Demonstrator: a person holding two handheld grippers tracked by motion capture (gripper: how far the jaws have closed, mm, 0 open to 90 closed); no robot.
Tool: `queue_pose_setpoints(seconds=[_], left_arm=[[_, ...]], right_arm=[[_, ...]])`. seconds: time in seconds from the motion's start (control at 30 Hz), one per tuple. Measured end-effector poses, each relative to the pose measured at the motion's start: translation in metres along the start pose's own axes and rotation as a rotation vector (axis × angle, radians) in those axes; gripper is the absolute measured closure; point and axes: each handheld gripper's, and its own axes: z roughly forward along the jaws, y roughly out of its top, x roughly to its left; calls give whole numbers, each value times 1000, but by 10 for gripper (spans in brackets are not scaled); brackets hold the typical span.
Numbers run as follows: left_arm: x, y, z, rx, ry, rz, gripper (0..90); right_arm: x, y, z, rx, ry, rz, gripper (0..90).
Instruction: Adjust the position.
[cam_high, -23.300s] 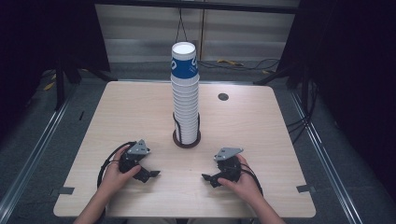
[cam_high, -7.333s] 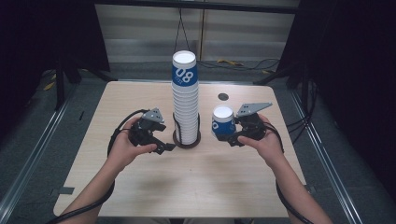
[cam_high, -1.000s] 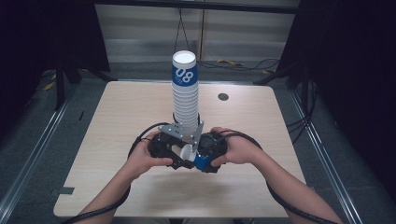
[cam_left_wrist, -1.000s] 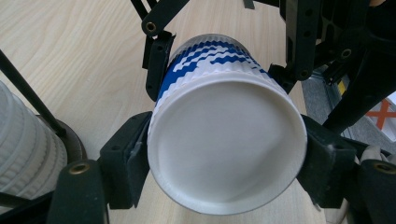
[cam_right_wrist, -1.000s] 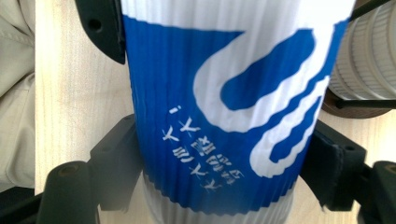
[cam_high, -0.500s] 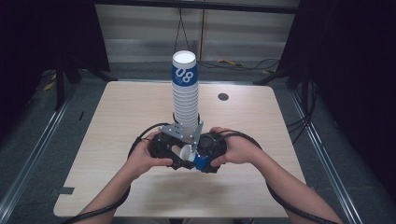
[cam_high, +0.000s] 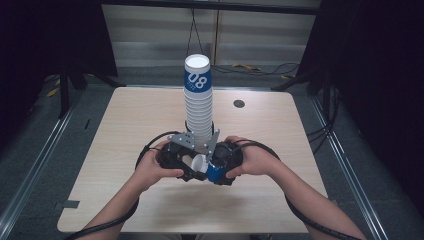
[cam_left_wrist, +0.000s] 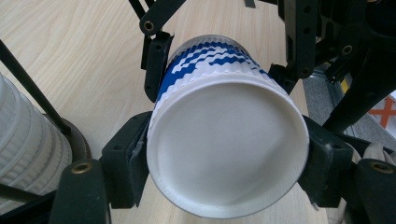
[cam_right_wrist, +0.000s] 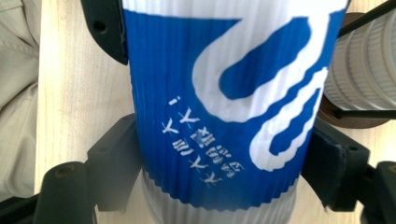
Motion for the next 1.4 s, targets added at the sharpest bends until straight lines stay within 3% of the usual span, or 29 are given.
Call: queue_pose_setpoints(seconds=[0.47,0.67,0.87,1.1,1.4], left_arm=[[0,6,-8,67,10,13,288],[1,4,-12,68,21,0,288],[1,3,-16,68,25,-6,287],[0,2,-19,59,27,-12,287],[2,0,-23,60,44,-15,287]], right_arm=[[1,-4,0,-89,0,34,154],[0,-11,1,-78,-9,52,135],[-1,-16,-1,-111,-17,65,135],[-2,-24,0,-195,-25,89,135],[-5,-40,3,-276,-23,154,130]])
